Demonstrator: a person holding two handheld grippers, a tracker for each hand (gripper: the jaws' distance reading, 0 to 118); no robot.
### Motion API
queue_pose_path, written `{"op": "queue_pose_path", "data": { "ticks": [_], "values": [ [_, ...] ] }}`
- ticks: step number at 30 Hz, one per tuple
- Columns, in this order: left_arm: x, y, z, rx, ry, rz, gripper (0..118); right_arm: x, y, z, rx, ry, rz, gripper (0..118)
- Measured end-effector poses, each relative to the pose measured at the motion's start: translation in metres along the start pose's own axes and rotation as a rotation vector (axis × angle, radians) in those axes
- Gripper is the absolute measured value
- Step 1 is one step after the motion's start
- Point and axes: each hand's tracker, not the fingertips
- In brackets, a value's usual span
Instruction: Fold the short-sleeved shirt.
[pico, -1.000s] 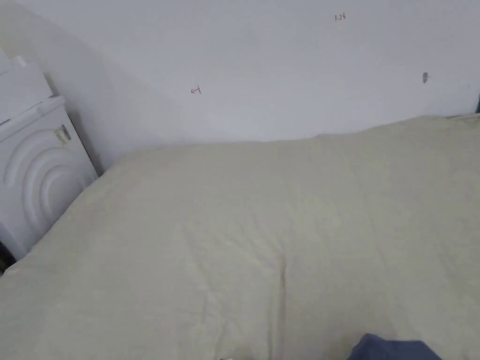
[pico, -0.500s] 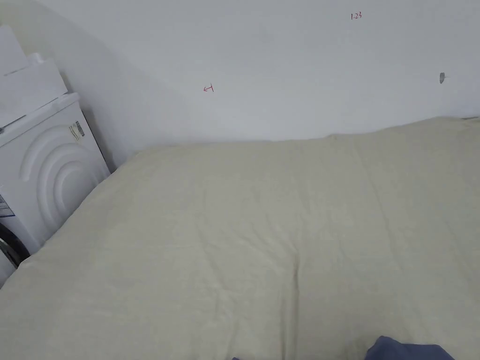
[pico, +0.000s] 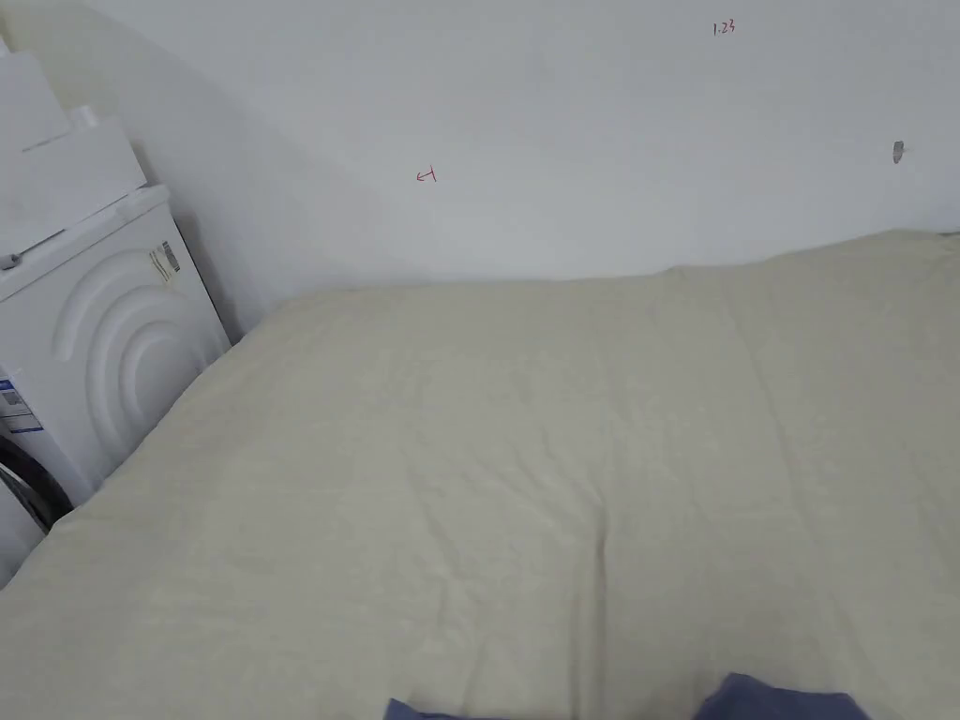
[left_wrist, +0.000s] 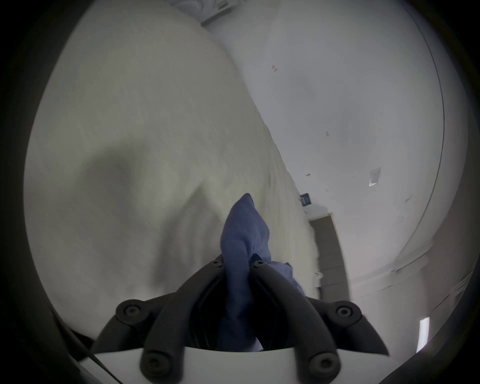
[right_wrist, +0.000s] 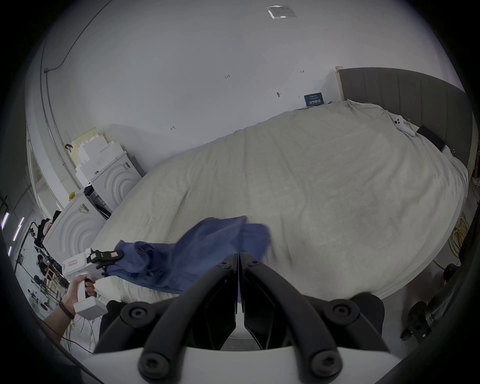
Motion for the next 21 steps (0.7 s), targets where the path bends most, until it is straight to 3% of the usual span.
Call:
{"op": "queue_pose_path", "data": {
  "ticks": [1, 4, 7, 9, 14, 19, 21],
  "values": [
    [0.002, 0.009, 0.011, 0.005, 0.056, -0.084, 11, 0.001, -0.001, 0.000, 0.000, 0.001, -0.001, 1],
    [0.017, 0.032, 0.038, 0.039, 0.086, -0.155, 11, 0.004, -0.002, -0.002, 0.000, 0.004, -0.009, 1],
    [0.067, 0.024, 0.040, 0.051, 0.163, -0.325, 11, 0.008, -0.003, -0.004, 0.006, 0.004, -0.030, 1],
    [0.108, 0.005, 0.029, 0.012, 0.132, -0.376, 11, 0.008, -0.004, -0.003, 0.009, 0.004, -0.036, 1],
    [0.184, -0.073, -0.038, -0.077, 0.087, -0.571, 12, 0.014, -0.005, 0.006, 0.018, -0.005, -0.034, 1],
    [0.202, -0.143, -0.124, -0.282, 0.092, -0.649, 12, 0.027, -0.010, 0.015, 0.033, -0.031, -0.081, 1],
    [0.194, -0.162, -0.151, -0.353, 0.145, -0.662, 22, 0.031, -0.011, 0.019, 0.035, -0.049, -0.083, 1]
  ]
}}
